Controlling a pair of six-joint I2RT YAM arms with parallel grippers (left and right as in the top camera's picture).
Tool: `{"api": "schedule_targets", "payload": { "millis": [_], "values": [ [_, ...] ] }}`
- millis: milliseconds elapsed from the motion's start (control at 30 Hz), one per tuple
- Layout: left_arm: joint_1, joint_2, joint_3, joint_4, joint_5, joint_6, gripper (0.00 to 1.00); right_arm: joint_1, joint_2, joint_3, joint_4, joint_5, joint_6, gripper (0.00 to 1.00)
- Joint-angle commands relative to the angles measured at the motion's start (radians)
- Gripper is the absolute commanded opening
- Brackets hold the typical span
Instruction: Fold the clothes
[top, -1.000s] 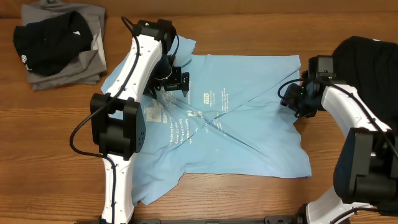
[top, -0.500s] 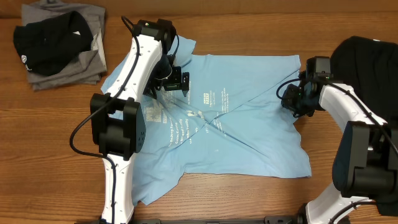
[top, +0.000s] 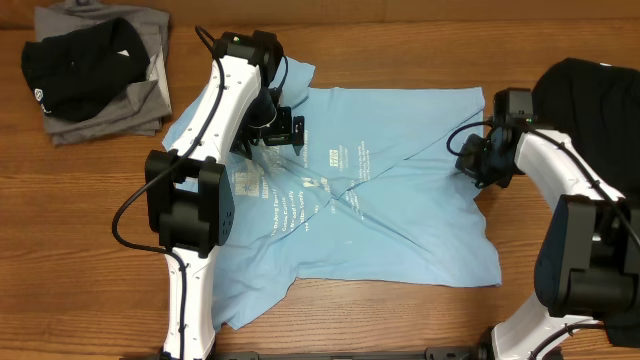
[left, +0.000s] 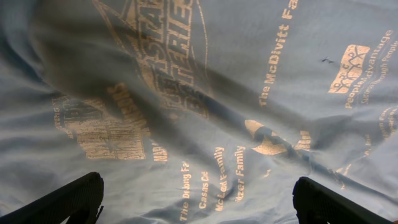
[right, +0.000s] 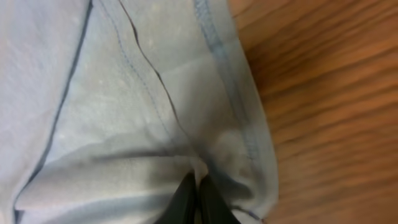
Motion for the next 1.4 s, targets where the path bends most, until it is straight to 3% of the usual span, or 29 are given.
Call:
{"api": "schedule_targets", "payload": {
  "millis": [0, 200, 400, 433, 467, 600, 633, 733, 800, 933, 1067, 1233, 1367],
  "values": [
    [-0.002, 0.001, -0.007, 0.001, -0.006, 0.018, 1.00, -0.010, 0.002, 0.117, -0.054, 0.114, 0.040, 0.04],
    [-0.002, 0.001, -0.007, 0.001, -0.006, 0.018, 1.00, -0.010, 0.002, 0.189, -0.198, 0.338, 0.173, 0.04],
    [-0.002, 0.001, -0.007, 0.002, -0.006, 0.018, 1.00, -0.013, 0.002, 0.189, -0.238, 0.391, 0.220, 0.06],
    [-0.002, 0.001, -0.007, 0.002, -0.006, 0.018, 1.00, -0.015, 0.002, 0.189, -0.244, 0.391, 0.225, 0.11],
    [-0.002, 0.001, -0.007, 0.002, -0.007, 0.019, 1.00, -0.016, 0.002, 0.189, -0.253, 0.392, 0.232, 0.25],
    [-0.002, 0.001, -0.007, 0.002, -0.007, 0.018, 1.00, -0.037, 0.002, 0.189, -0.312, 0.402, 0.282, 0.42],
    [-0.002, 0.001, -0.007, 0.002, -0.007, 0.018, 1.00, -0.048, 0.002, 0.189, -0.329, 0.402, 0.297, 0.53],
    [-0.001, 0.001, -0.006, 0.002, -0.008, 0.019, 1.00, -0.082, 0.002, 0.190, -0.368, 0.369, 0.309, 0.53],
    [-0.001, 0.000, -0.006, 0.001, -0.006, 0.018, 1.00, -0.106, 0.002, 0.195, -0.392, 0.315, 0.307, 0.47],
    [-0.011, -0.018, -0.005, 0.001, 0.005, 0.018, 0.89, -0.124, 0.002, 0.208, -0.385, 0.141, 0.183, 0.39],
    [-0.050, -0.068, -0.005, 0.003, 0.005, 0.024, 0.89, -0.121, 0.002, 0.213, -0.366, -0.117, -0.017, 0.41],
    [-0.146, -0.102, -0.005, -0.041, 0.005, 0.029, 0.83, -0.092, 0.002, 0.212, -0.383, -0.241, -0.108, 0.59],
    [-0.229, -0.098, -0.029, -0.112, 0.005, 0.013, 0.60, -0.077, 0.002, 0.206, -0.398, -0.241, -0.108, 0.75]
  ]
}}
